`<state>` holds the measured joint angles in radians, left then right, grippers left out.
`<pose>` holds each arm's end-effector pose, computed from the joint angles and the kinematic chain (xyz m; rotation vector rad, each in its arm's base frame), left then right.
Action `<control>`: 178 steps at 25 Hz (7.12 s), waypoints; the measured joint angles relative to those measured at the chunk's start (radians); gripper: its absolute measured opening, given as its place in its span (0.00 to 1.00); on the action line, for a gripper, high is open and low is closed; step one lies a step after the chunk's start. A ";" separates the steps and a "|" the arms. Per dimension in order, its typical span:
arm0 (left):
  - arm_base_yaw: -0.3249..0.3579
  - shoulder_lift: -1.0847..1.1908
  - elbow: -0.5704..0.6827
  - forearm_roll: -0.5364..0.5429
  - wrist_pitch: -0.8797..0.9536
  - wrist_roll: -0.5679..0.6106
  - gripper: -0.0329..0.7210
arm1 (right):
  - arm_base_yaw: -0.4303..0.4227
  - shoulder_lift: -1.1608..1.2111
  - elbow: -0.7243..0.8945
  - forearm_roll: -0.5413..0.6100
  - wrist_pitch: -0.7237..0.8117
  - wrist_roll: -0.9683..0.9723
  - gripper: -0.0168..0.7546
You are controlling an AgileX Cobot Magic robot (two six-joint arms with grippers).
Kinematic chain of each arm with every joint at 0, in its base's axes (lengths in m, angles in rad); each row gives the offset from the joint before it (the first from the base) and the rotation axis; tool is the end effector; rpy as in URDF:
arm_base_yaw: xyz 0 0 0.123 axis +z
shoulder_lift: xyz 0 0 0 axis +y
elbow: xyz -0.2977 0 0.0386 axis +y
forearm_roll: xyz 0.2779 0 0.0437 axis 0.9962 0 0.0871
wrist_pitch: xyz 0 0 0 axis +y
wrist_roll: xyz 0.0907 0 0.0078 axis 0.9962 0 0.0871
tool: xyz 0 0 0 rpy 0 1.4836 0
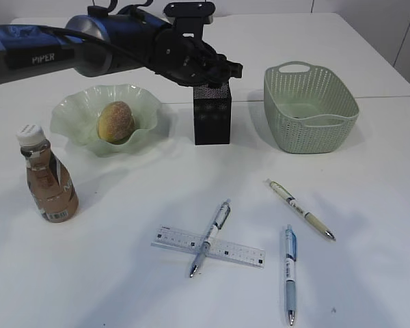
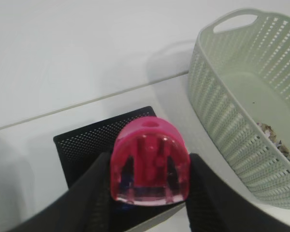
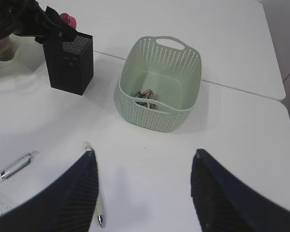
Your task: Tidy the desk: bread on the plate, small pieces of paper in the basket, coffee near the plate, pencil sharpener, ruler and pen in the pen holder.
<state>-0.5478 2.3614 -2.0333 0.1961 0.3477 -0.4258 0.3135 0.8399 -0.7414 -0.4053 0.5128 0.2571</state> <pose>0.5083 -0.3030 0.2067 0.2939 2.1571 -0.3839 0.1859 0.0417 0.3445 -0.3033 2.0277 -0.0681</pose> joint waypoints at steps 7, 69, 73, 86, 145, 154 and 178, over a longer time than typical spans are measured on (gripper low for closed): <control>0.000 0.020 0.000 0.000 -0.010 0.000 0.44 | 0.000 0.000 0.000 0.000 0.000 0.000 0.64; 0.000 0.021 0.000 0.020 0.018 0.000 0.55 | 0.001 0.000 0.000 0.000 -0.010 0.000 0.64; 0.000 -0.019 0.000 0.020 0.086 0.000 0.55 | 0.001 0.000 0.000 0.000 -0.014 0.000 0.64; 0.000 -0.177 0.000 0.037 0.438 0.005 0.55 | 0.001 0.000 0.000 0.000 -0.014 0.000 0.64; 0.000 -0.945 0.718 -0.131 0.895 0.319 0.45 | 0.001 0.000 0.000 0.019 0.071 0.000 0.64; 0.000 -1.075 0.859 -0.131 0.862 0.311 0.45 | 0.001 0.000 0.000 0.021 0.071 0.000 0.64; 0.000 -1.136 1.056 -0.149 0.673 0.293 0.45 | 0.001 0.367 -0.173 0.106 0.140 -0.198 0.64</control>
<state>-0.5478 1.2258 -0.9773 0.0466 1.0205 -0.1332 0.3141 1.2069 -0.9141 -0.2989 0.6526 0.0593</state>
